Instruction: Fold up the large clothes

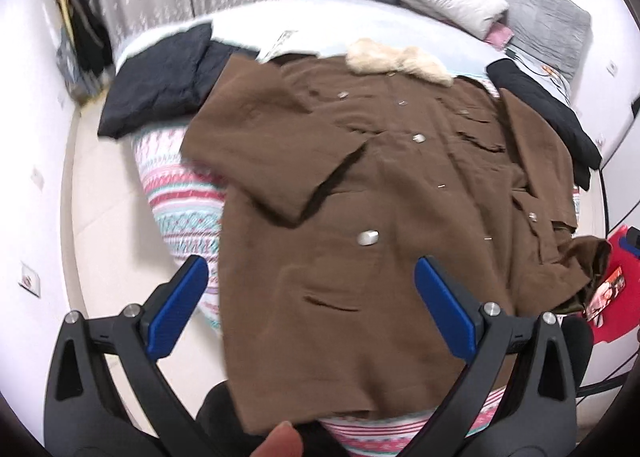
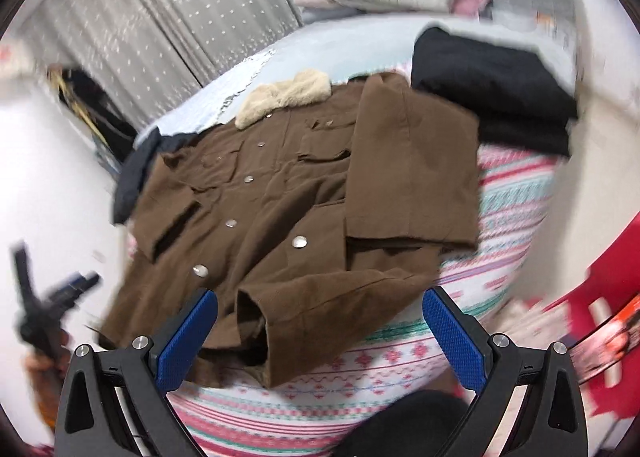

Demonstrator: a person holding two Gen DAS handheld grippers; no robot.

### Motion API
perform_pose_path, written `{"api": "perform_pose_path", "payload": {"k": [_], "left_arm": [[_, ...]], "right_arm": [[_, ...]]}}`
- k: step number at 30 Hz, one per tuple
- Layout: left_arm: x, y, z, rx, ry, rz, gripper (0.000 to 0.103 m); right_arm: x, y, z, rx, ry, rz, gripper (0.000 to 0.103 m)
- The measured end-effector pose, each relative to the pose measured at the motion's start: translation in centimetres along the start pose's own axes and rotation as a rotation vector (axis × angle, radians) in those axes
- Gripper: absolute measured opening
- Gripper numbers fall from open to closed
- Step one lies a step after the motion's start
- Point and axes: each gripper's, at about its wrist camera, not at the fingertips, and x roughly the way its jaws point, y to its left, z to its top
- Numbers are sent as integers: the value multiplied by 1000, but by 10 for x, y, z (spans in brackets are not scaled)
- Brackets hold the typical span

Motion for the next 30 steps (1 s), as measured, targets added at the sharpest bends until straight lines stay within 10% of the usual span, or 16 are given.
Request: {"api": "perform_pose_path", "payload": {"k": [9,15,23,26,30], "left_arm": [[63,84,-29,-236,211,-156,99],[89,69,-51,-294,352,-437,84],[82,38,-64,-237,388,-517,63],[68,30,-69,-190,381,-486,26],[26,38,-60,-178,247,-426,12]], "right_arm": [[60,-46,-3,266,137,149,103],[74,-70,-5,464,147,276,103],[101,-49,-12,428,332,328,102],[115,-34,-33,407,426,440,65],[98,-37,-36,340,323,406,19]]}}
